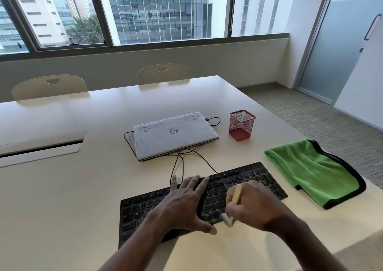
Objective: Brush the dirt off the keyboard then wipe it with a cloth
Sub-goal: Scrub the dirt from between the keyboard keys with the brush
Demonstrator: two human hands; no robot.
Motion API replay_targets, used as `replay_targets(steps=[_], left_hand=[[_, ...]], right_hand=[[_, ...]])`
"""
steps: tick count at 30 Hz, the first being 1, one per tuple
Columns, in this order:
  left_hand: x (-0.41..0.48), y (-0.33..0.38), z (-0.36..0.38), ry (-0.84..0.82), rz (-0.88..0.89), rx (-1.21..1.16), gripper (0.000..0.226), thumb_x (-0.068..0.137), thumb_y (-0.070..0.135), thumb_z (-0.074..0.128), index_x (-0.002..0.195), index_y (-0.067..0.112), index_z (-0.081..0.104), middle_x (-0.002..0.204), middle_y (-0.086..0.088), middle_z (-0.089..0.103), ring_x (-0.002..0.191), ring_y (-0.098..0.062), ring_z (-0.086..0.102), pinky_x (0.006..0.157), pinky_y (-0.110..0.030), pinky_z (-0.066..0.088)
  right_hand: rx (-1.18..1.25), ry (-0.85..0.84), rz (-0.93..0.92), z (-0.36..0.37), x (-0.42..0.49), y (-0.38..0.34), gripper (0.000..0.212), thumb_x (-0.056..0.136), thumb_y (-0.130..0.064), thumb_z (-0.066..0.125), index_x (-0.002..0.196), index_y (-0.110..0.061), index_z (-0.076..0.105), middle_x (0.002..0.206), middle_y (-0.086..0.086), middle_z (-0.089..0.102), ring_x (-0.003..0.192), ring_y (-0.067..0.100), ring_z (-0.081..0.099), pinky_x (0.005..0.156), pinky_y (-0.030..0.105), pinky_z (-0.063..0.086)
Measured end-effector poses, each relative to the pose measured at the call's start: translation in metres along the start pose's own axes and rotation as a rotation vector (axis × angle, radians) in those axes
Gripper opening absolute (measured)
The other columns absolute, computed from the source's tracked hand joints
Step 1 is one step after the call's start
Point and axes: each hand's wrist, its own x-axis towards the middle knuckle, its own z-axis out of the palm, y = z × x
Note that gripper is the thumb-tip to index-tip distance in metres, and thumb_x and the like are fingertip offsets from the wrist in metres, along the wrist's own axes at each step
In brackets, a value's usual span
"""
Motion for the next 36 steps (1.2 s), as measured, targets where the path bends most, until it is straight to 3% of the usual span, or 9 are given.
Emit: replay_targets(steps=[4, 7, 12, 16, 20, 25, 29, 33, 36], left_hand=[[0.002, 0.002, -0.002, -0.006, 0.007, 0.007, 0.139, 0.067, 0.090, 0.061, 0.160, 0.025, -0.018, 0.171, -0.009, -0.004, 0.156, -0.023, -0.005, 0.122, -0.063, -0.012], [0.003, 0.003, -0.002, -0.011, 0.012, 0.013, 0.139, 0.067, 0.090, 0.061, 0.160, 0.024, -0.018, 0.171, -0.010, -0.003, 0.156, -0.023, -0.005, 0.121, -0.062, -0.014], [0.005, 0.003, -0.002, -0.010, 0.016, 0.010, 0.139, 0.066, 0.091, 0.061, 0.160, 0.024, -0.018, 0.171, -0.009, -0.003, 0.157, -0.023, -0.004, 0.121, -0.061, -0.016], [0.008, 0.004, -0.002, -0.008, 0.025, 0.012, 0.139, 0.066, 0.091, 0.061, 0.160, 0.024, -0.017, 0.171, -0.008, -0.003, 0.156, -0.023, -0.004, 0.121, -0.061, -0.016], [0.010, 0.004, -0.001, -0.006, 0.034, 0.012, 0.139, 0.066, 0.092, 0.060, 0.160, 0.025, -0.018, 0.171, -0.008, -0.003, 0.156, -0.022, -0.004, 0.122, -0.061, -0.013], [0.011, 0.005, 0.000, -0.002, 0.032, 0.013, 0.139, 0.066, 0.092, 0.060, 0.159, 0.026, -0.019, 0.171, -0.008, -0.004, 0.156, -0.022, -0.005, 0.122, -0.060, -0.014], [0.011, 0.004, 0.001, 0.004, 0.035, 0.013, 0.140, 0.065, 0.093, 0.059, 0.159, 0.026, -0.019, 0.171, -0.008, -0.004, 0.156, -0.023, -0.005, 0.121, -0.059, -0.017], [0.011, 0.006, 0.000, -0.002, 0.033, 0.016, 0.139, 0.066, 0.092, 0.059, 0.159, 0.025, -0.020, 0.171, -0.009, -0.004, 0.156, -0.024, -0.005, 0.121, -0.059, -0.016], [0.012, 0.006, 0.000, 0.004, 0.031, 0.011, 0.139, 0.066, 0.092, 0.059, 0.159, 0.025, -0.019, 0.171, -0.009, -0.004, 0.157, -0.024, -0.005, 0.121, -0.058, -0.018]], right_hand=[[0.027, 0.052, -0.021, 0.001, 0.002, 0.001, 0.016, 0.088, -0.029, 0.059, 0.079, -0.023, 0.071, 0.068, -0.005, 0.070, 0.065, 0.009, 0.064, 0.059, 0.012, 0.042], [0.019, -0.030, -0.018, 0.001, 0.002, 0.001, 0.017, 0.084, -0.028, 0.059, 0.074, -0.022, 0.071, 0.067, -0.004, 0.070, 0.061, 0.008, 0.063, 0.057, 0.013, 0.043], [0.047, 0.080, 0.017, -0.007, 0.001, 0.008, 0.016, 0.088, -0.026, 0.059, 0.076, -0.024, 0.070, 0.064, -0.006, 0.068, 0.057, 0.006, 0.060, 0.056, 0.016, 0.044], [-0.020, -0.022, 0.026, -0.005, -0.002, 0.011, 0.016, 0.082, -0.028, 0.058, 0.071, -0.023, 0.070, 0.067, -0.008, 0.071, 0.063, 0.006, 0.064, 0.056, 0.013, 0.039], [0.023, 0.085, 0.034, -0.007, 0.000, 0.013, 0.016, 0.086, -0.027, 0.059, 0.075, -0.024, 0.069, 0.065, -0.008, 0.069, 0.059, 0.006, 0.061, 0.056, 0.013, 0.041], [0.015, -0.022, 0.026, -0.007, -0.003, 0.013, 0.018, 0.082, -0.025, 0.058, 0.067, -0.024, 0.068, 0.066, -0.005, 0.070, 0.058, 0.006, 0.061, 0.055, 0.014, 0.042], [0.056, 0.077, 0.031, -0.007, -0.003, 0.012, 0.017, 0.086, -0.030, 0.058, 0.074, -0.026, 0.068, 0.067, -0.005, 0.070, 0.061, 0.010, 0.062, 0.055, 0.016, 0.042], [0.006, -0.003, 0.026, -0.004, -0.005, 0.011, 0.019, 0.080, -0.034, 0.056, 0.072, -0.024, 0.070, 0.068, -0.005, 0.071, 0.063, 0.008, 0.063, 0.055, 0.013, 0.038], [0.026, 0.073, 0.042, -0.004, -0.004, 0.010, 0.019, 0.085, -0.034, 0.057, 0.076, -0.024, 0.070, 0.066, -0.006, 0.069, 0.064, 0.010, 0.063, 0.055, 0.013, 0.039]])
